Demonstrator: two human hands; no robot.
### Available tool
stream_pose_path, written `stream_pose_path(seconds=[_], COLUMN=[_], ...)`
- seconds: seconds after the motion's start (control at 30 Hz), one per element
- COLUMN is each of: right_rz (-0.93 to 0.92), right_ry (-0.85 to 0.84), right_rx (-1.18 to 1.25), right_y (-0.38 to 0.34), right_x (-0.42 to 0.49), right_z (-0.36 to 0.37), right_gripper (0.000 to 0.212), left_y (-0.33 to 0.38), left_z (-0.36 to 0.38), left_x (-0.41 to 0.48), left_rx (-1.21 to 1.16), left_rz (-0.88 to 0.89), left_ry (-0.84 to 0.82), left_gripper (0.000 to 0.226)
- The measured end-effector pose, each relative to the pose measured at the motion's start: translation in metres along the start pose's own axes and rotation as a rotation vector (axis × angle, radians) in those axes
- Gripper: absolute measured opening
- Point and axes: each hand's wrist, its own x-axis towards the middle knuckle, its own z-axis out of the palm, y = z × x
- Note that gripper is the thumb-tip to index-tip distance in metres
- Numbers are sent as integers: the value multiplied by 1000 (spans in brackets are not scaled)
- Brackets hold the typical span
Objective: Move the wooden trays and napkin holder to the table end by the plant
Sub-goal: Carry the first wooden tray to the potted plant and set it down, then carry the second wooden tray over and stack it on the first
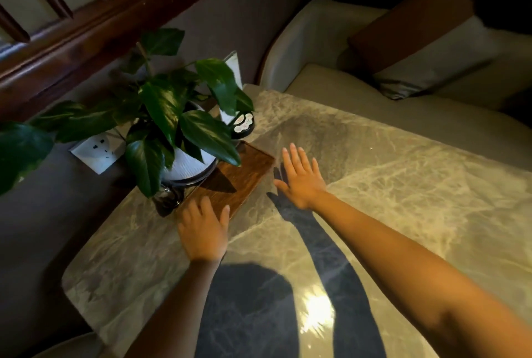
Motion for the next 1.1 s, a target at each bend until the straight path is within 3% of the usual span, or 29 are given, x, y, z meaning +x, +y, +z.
stream_pose_path(seconds=[0.1, 0.3, 0.77, 0.9, 1.1], right_rz=[55, 231, 657, 746, 809], right_ry=[45, 116, 216, 202, 135], right_rx=[-3, -11, 14, 60, 139], right_y=[22, 82, 251, 294, 339], right_x=[-40, -133, -378, -444, -504], right_z=[-11, -22, -9, 0, 17], right_gripper=[72, 72, 75, 74, 71], left_y=[30, 105, 294, 320, 316], left_z=[1, 10, 34, 48, 61], left_x=[-12, -50, -247, -330, -447], left_rx=[10, 46, 6, -50, -186], left_rz=[158, 356, 770, 733, 471], left_ry=[55, -118, -390, -542, -752], left_gripper=[54, 70, 70, 71, 68])
